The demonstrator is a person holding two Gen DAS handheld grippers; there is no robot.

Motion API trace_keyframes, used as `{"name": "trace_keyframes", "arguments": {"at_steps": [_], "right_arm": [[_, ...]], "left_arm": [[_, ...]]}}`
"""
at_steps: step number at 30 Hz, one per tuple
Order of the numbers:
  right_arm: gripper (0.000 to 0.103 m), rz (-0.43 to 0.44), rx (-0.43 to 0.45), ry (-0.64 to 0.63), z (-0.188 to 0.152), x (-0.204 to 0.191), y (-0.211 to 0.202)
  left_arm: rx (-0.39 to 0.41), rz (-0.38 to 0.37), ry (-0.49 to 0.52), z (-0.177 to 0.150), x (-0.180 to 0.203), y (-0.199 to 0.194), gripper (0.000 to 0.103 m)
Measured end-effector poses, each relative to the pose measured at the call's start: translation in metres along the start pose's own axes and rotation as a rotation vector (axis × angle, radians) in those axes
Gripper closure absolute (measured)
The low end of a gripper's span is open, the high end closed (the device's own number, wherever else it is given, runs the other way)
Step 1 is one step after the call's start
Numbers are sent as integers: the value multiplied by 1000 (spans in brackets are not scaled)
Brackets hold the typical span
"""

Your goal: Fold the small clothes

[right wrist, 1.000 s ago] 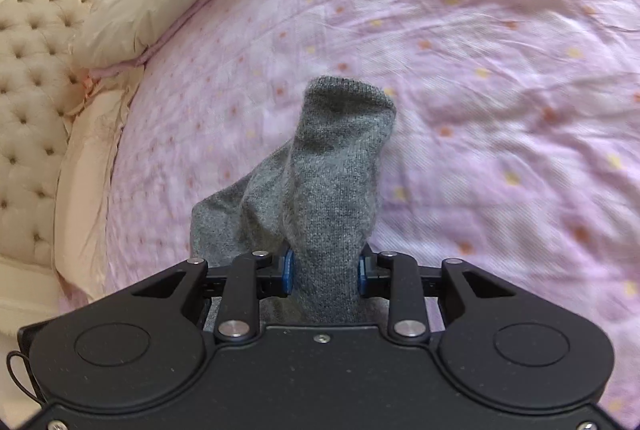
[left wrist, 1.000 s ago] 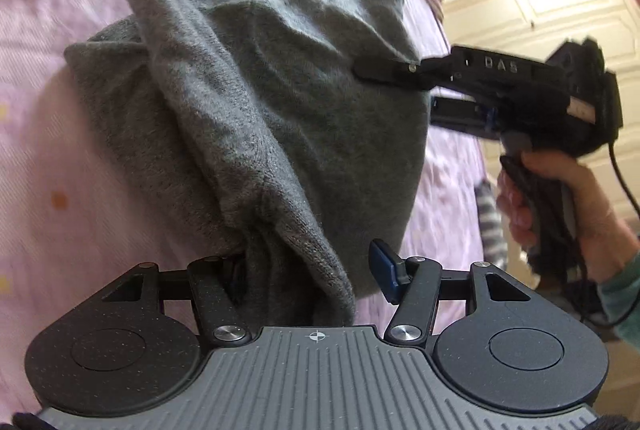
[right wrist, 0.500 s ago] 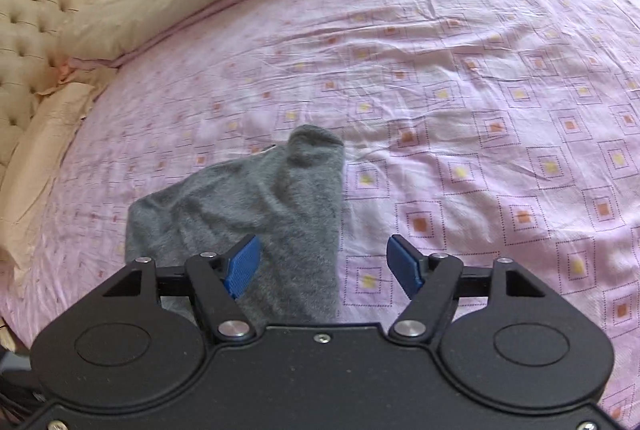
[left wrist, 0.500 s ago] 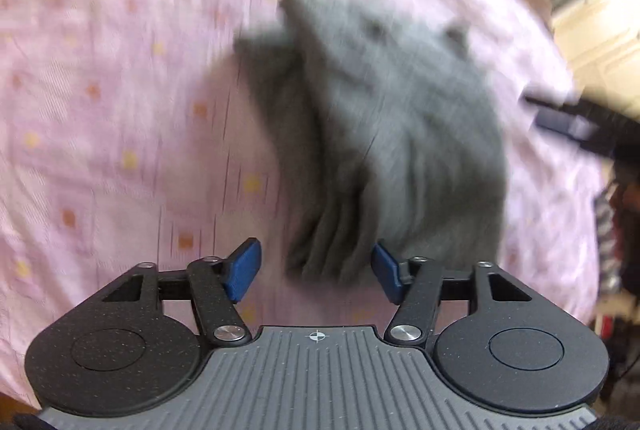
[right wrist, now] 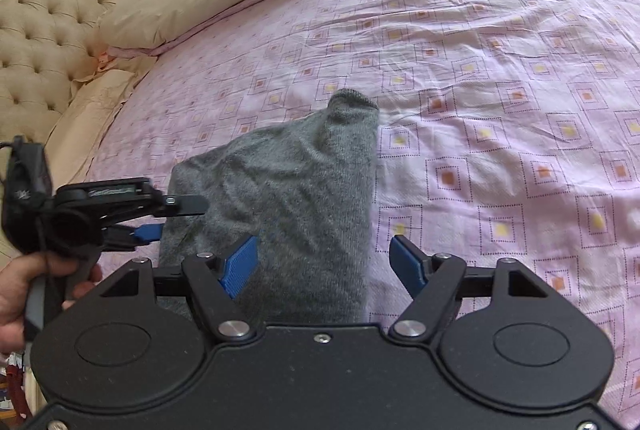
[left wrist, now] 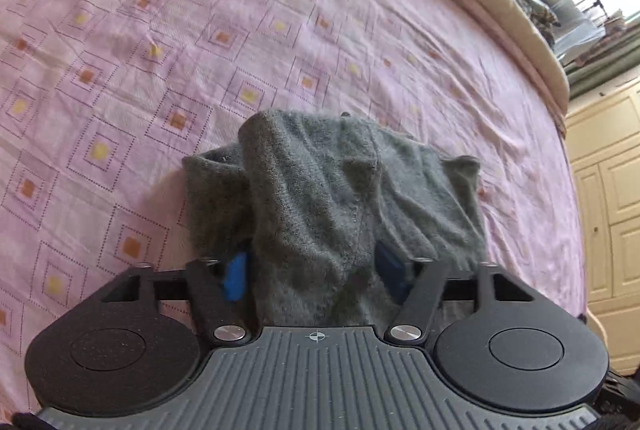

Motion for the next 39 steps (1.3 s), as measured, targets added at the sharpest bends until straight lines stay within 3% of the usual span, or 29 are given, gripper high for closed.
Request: {"name": "trace_keyframes", "arguments": {"at_steps": [2,4,5,9,15,17,19,23,24,29,32,34,36,39], "right_arm": [[27,3,-1,-1,-2,-1,-1],[27,8,-1,-3,-3,-3,0],[27,13,-1,-5,-2,-5,1],[27,43,3,-48,3,-17,7],[27,81,3,-149,28,-38,36],[22,88,-10,-178,38,-40,52],[21,83,-37,-192,46,-42,72],[19,35,-146,-177,55,-30,114],[19,20,-160,-177,58,-27,121],[12,-30,-170,-173,74,-19,125],[8,-39,-86,-142,84,-16,103],[1,-55,-14,-125,88,-16,84],[0,-70,45,-125,88,-17,65],[0,-83,92,-119,77,-18,38]], "left_arm": [[13,19,17,-10,-4,-8,83],[65,51,18,-12,-7,-20,88],[93,77,24,-13,-11,-26,95],[100,133,21,-18,-34,-34,96],[98,130,8,-15,-39,-34,94],[94,133,-3,-15,-41,-31,93],[92,138,-7,-15,-42,-28,86],[116,216,4,-11,-50,-29,34],[121,222,0,-10,-54,-30,29],[121,230,-6,-7,-64,-41,24],[144,259,39,-7,-59,-55,23],[158,276,82,-9,-52,-65,18],[175,299,131,-11,-43,-74,5],[184,331,192,-20,-30,-86,0]]}}
Point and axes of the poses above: each gripper's, at about its wrist camera, not at the fingertips, and y roughly the way its jaws point, x to its right, z to its top, the point moved 7 cm from there along y, roughly the way its jaws point, and after that the axes turned 8 degrees about -y, right-handed, at the moved point
